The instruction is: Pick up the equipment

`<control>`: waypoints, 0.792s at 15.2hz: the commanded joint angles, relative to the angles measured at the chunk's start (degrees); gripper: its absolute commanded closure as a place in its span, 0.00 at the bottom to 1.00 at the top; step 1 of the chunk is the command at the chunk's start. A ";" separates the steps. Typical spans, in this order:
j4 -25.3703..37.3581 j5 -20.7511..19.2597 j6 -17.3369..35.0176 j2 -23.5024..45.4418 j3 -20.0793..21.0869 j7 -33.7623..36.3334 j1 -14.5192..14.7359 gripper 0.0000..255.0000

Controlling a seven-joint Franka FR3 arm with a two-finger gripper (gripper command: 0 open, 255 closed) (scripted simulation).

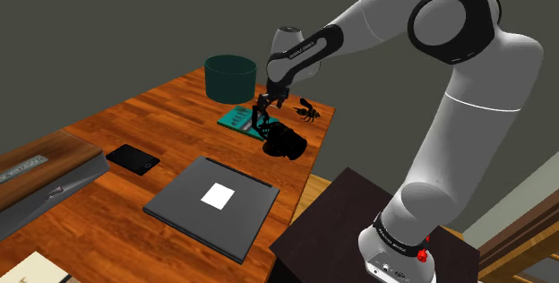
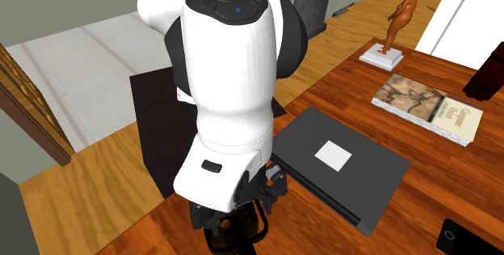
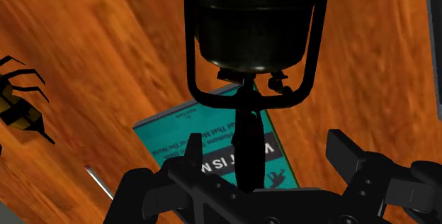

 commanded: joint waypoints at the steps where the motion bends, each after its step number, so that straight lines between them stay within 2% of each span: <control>1: 3.83 0.30 1.60 4.63 -0.06 -0.72 -0.31 0.00; 11: 3.03 0.28 6.70 8.88 -0.06 -0.58 -0.38 0.00; 12: 3.14 0.29 6.71 9.00 -0.05 -0.57 -0.37 1.00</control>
